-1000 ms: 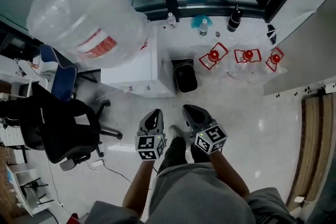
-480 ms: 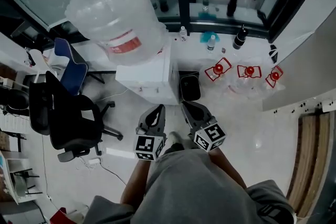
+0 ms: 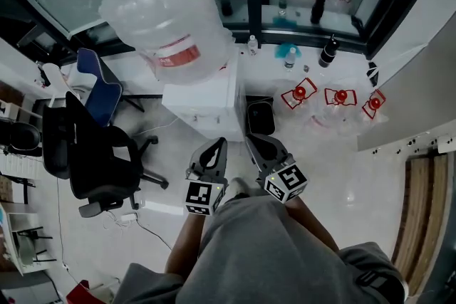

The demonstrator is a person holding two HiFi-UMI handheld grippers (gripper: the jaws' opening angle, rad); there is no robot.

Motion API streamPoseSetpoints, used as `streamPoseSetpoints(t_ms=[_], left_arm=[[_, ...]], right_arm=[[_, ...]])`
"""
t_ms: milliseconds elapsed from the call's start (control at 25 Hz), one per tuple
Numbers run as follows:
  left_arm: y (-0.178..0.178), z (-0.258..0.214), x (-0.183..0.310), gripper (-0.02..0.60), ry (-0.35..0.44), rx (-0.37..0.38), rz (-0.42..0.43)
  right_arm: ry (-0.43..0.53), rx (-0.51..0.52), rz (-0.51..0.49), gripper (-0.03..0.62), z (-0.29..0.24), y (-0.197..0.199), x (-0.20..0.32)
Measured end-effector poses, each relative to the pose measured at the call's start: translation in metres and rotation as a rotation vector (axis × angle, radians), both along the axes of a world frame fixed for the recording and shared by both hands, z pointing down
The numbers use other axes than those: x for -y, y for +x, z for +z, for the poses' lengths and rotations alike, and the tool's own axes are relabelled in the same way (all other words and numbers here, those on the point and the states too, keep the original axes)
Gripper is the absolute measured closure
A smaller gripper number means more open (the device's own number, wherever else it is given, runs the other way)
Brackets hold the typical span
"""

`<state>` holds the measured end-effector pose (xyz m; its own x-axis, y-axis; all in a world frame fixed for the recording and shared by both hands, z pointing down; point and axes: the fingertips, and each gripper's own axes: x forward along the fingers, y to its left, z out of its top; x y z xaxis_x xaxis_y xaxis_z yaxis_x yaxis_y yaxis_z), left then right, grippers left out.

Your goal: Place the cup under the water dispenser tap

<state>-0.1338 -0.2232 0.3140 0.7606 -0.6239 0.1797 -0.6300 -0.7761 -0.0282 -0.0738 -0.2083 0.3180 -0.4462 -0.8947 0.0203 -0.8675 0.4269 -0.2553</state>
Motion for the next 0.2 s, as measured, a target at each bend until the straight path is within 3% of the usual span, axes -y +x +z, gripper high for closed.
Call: streamPoseSetpoints(t_ms=[200], left_arm=[[-0.0091,-0.0048,0.0044,0.571,0.006,-0.008,-0.003]], right_arm=[[-0.005,-0.006,0.000,0.585,-0.0005,-0.0070,0.0026]])
